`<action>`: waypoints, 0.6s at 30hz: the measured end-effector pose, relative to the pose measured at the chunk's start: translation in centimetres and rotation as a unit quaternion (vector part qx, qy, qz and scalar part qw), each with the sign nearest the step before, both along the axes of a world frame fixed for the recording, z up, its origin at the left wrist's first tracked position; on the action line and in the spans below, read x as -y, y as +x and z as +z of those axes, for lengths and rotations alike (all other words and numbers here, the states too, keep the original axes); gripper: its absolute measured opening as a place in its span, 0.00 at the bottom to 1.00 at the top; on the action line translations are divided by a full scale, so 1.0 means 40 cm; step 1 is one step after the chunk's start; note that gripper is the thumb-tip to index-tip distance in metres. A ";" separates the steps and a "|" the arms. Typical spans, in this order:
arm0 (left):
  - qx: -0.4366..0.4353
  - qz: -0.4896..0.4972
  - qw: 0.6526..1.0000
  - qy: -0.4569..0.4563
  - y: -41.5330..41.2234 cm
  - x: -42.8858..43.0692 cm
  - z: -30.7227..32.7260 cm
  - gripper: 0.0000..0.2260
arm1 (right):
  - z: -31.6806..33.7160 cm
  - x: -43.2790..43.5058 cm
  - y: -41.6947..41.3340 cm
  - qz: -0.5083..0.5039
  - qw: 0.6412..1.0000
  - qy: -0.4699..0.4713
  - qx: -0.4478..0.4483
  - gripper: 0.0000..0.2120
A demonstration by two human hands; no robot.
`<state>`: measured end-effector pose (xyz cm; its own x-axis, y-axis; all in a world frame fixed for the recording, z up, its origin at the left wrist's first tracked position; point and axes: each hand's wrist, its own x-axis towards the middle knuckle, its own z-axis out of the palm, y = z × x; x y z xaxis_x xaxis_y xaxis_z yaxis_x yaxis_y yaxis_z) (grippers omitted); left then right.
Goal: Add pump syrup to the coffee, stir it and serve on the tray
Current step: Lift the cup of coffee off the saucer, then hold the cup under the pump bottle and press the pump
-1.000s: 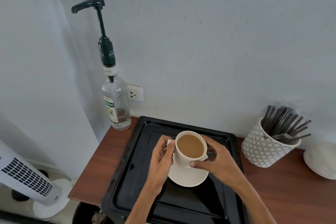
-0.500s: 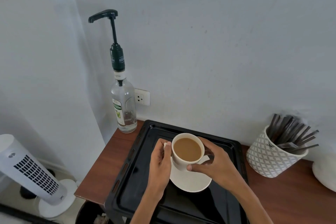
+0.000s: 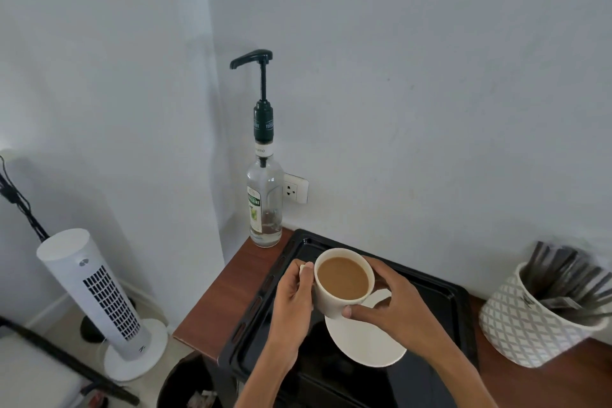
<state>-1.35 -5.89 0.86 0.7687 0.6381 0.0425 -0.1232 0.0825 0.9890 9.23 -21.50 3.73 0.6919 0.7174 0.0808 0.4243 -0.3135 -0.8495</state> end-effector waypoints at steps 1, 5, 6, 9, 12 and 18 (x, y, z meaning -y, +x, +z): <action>-0.001 0.006 1.000 0.003 -0.006 -0.004 0.005 0.15 | 0.004 -0.006 -0.003 0.004 1.000 0.001 -0.001 0.35; 0.005 0.032 0.999 0.010 -0.026 -0.020 0.027 0.16 | 0.020 -0.029 -0.015 0.015 1.000 0.003 -0.001 0.34; 0.004 0.037 0.999 0.010 -0.031 -0.022 0.031 0.16 | 0.024 -0.034 -0.019 0.020 1.000 0.002 -0.002 0.34; -0.001 0.047 0.999 0.001 -0.044 -0.035 0.032 0.16 | 0.039 -0.048 -0.025 0.035 0.999 -0.001 -0.007 0.34; -0.008 0.060 0.998 -0.012 -0.060 -0.059 0.035 0.15 | 0.057 -0.072 -0.035 0.055 0.998 -0.007 -0.017 0.35; -0.007 0.075 0.997 -0.034 -0.088 -0.144 0.067 0.12 | 0.109 -0.124 -0.007 0.094 0.990 -0.102 -0.005 0.48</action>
